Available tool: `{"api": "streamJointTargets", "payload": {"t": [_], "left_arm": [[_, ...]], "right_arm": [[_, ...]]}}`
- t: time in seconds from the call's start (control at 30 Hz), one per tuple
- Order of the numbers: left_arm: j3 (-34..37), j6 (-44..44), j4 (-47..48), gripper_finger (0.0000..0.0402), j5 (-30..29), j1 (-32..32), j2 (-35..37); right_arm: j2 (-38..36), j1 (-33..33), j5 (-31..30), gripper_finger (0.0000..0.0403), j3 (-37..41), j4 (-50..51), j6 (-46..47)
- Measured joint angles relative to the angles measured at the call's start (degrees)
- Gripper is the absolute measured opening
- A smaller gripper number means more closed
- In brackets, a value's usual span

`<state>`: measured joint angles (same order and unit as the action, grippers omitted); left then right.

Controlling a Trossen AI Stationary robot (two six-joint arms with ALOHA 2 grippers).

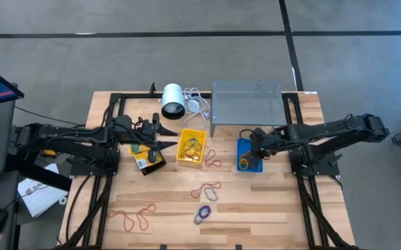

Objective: Pick & Place Office Desk Supplies
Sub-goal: Put the orange elastic key ring into the blue basket

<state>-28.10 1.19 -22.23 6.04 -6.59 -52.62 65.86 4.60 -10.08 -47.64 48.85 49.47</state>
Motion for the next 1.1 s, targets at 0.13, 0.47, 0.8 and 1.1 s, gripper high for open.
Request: {"api": "streamJointTargets", "payload": {"t": [0.13, 0.47, 0.8, 1.1], "left_arm": [[0.0, 0.0, 0.2, 0.0144, 0.0, 0.0, 0.0], [0.0, -0.1, 0.3, 0.0144, 0.0, 0.0, 0.0], [0.0, -0.1, 0.3, 0.0144, 0.0, 0.0, 0.0], [0.0, -0.1, 0.4, 0.0144, 0.0, 0.0, 0.0]], "right_arm": [[2.2, 0.0, 0.9, 0.0052, 0.0, 0.3, -0.1], [10.7, -0.7, 3.4, 0.0052, 0.0, 0.1, -3.0], [12.3, -1.4, 4.9, 0.0078, -0.1, 0.1, -3.4], [9.3, -2.6, 8.4, 0.0195, -0.2, 0.0, -1.9]]}}
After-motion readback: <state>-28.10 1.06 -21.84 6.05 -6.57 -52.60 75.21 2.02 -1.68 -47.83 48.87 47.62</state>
